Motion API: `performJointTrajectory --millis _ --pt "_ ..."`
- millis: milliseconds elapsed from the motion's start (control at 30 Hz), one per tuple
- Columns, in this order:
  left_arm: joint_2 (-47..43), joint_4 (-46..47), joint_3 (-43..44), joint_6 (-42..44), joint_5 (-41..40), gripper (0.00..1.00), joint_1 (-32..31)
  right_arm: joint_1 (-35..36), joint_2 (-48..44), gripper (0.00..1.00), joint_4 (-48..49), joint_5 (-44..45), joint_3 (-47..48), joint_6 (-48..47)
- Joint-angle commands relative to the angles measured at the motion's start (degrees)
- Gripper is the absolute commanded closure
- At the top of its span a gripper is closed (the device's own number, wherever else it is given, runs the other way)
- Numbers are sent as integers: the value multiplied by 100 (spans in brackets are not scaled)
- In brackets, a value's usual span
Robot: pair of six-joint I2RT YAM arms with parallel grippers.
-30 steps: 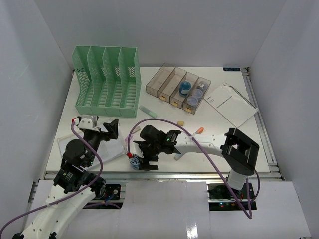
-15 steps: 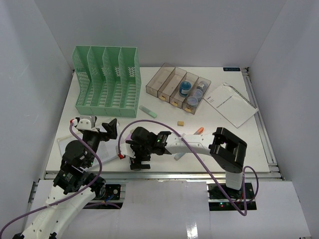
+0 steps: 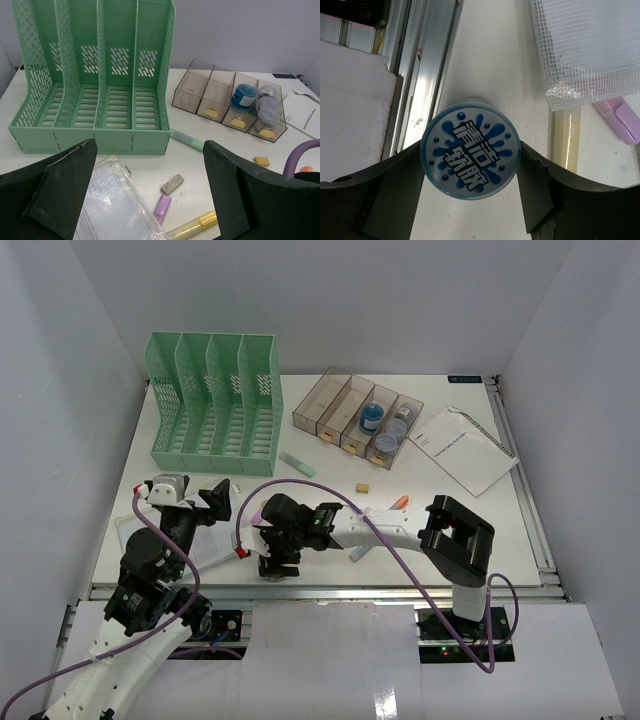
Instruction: Organize the desk
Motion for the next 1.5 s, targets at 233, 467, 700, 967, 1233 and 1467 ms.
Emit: performJointTrajectory --millis 233,467,700,967,1233,1467 --pt "-85 -41 -17 -21 -113 2 16 -937 -1173 92 -272 -102 -101 -414" --pt "-15 -41 -17 -30 -17 2 16 -2908 -1572 92 -334 -482 375 18" --pt "112 -26 -26 -19 145 2 16 -4483 -723 92 19 -483 1448 1650" --pt "137 1 -51 5 248 2 15 -5185 491 92 81 -537 2579 2400" --pt "210 30 -52 23 366 2 16 -5364 957 92 115 -562 2631 2456" --pt "305 72 -70 40 568 2 15 -5364 1323 81 115 26 2939 2388"
